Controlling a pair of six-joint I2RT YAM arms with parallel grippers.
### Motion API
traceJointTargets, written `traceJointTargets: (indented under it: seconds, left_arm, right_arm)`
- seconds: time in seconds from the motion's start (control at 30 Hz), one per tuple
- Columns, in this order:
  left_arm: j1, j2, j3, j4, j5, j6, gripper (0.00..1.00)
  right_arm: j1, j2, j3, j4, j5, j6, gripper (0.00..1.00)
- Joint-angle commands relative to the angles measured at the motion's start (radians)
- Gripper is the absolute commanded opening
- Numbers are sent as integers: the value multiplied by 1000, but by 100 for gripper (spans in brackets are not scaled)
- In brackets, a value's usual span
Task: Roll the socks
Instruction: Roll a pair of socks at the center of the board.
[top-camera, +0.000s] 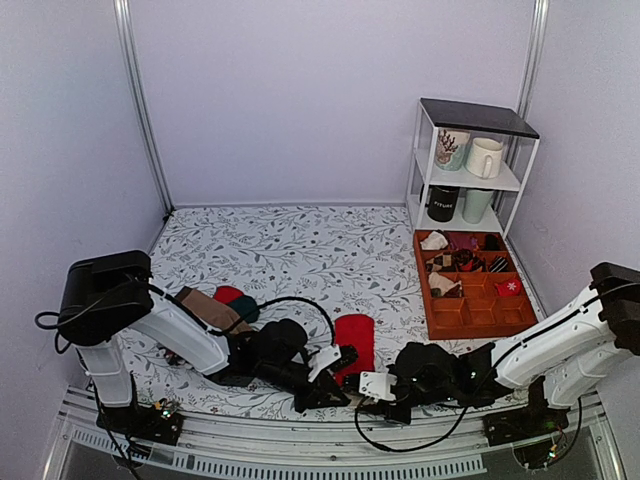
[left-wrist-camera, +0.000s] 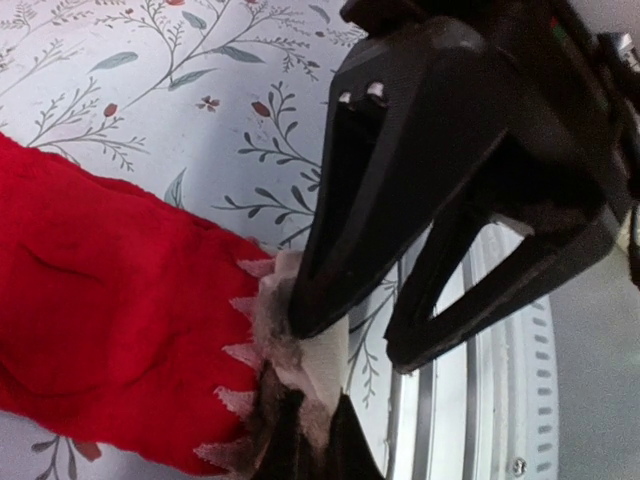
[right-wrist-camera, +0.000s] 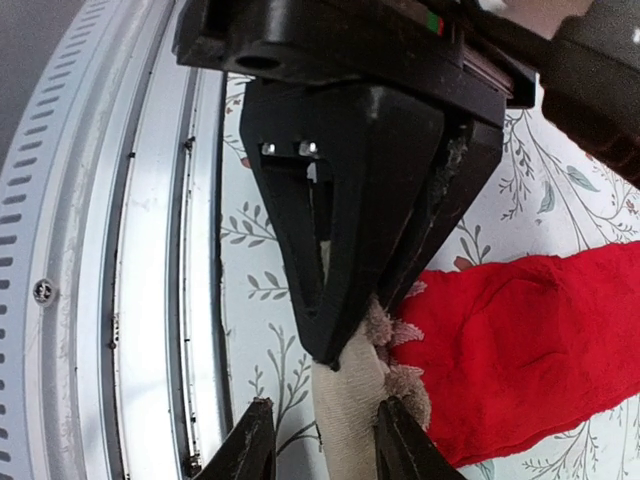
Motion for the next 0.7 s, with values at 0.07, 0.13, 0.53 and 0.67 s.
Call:
traceJointTargets:
  seconds: [0.07, 0.13, 0.53, 0.67]
  left_arm:
    - [-3, 124, -64, -287, 20, -4, 0]
    - [-3, 130, -59, -291, 26, 2, 0]
    - [20, 144, -43, -310, 33, 32, 0]
    - [38, 109, -50, -318, -46, 35, 2]
  right_arm:
    - [7, 39, 8, 17, 86, -25, 37]
    - [8, 56, 11, 11, 91, -23, 36]
    - [9, 142, 84, -138, -31, 160, 12]
    - [9, 199, 120, -188, -75, 292, 0]
